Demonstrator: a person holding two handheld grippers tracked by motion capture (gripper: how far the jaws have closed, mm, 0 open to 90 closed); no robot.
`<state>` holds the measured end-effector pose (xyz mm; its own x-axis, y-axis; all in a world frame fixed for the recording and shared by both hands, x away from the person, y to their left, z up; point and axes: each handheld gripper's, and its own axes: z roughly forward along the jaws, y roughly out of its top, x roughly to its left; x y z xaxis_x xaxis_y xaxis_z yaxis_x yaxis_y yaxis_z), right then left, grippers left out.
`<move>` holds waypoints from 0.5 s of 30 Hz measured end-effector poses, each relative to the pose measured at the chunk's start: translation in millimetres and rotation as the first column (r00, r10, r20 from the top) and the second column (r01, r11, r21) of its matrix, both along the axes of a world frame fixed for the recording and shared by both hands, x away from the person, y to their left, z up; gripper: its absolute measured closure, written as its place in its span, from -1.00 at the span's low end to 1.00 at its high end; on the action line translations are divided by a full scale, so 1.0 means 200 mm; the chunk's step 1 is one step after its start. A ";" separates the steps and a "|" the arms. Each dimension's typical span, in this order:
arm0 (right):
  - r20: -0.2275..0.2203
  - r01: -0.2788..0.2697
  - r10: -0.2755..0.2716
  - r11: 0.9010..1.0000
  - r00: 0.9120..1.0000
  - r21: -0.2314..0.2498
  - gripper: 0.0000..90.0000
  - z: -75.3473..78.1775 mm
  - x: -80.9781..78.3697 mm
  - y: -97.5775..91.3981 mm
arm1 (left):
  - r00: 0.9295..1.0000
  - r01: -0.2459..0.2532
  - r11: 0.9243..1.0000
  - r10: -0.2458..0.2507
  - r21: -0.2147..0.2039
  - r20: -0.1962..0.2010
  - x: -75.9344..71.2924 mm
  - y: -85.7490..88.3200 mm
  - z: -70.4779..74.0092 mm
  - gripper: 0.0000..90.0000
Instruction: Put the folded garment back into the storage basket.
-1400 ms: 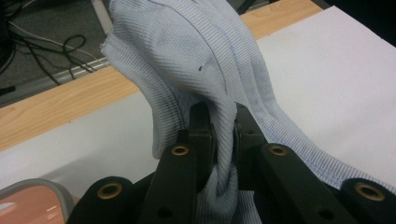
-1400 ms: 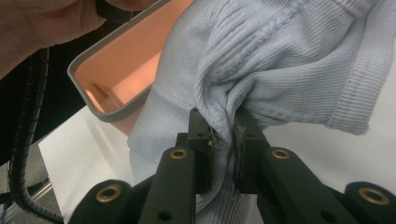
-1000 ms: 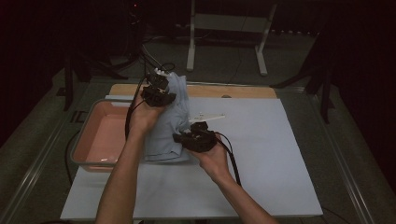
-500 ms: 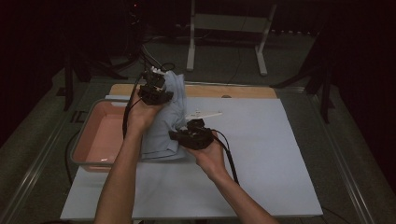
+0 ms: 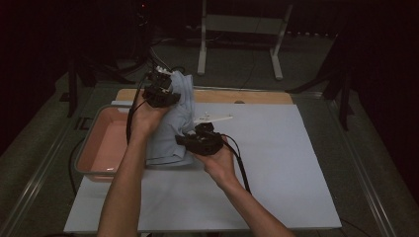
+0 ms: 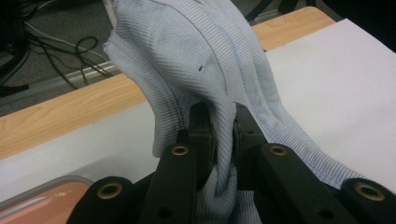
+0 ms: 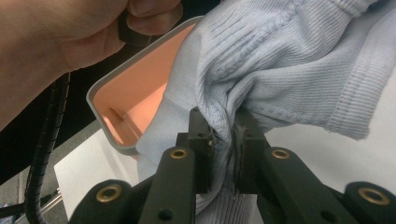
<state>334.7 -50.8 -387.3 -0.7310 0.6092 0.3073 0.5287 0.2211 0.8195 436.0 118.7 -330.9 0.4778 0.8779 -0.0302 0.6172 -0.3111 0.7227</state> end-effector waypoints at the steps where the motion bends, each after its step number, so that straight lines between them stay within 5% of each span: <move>1: 0.001 0.002 -0.002 1.000 1.000 0.000 0.80 0.00 0.00 0.00 | 1.000 0.000 1.000 0.000 0.005 -0.001 0.00 0.00 0.00 0.84; 15: -0.008 -0.001 0.001 1.000 1.000 0.007 0.80 -0.02 0.02 0.06 | 1.000 -0.012 0.999 0.012 0.041 0.001 0.01 0.04 0.01 0.84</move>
<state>338.1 -39.3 -391.1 -0.7294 0.6060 0.3174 0.5348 0.2159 0.8169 437.6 126.8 -329.7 0.4670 0.8843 0.0065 0.6206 -0.3329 0.7099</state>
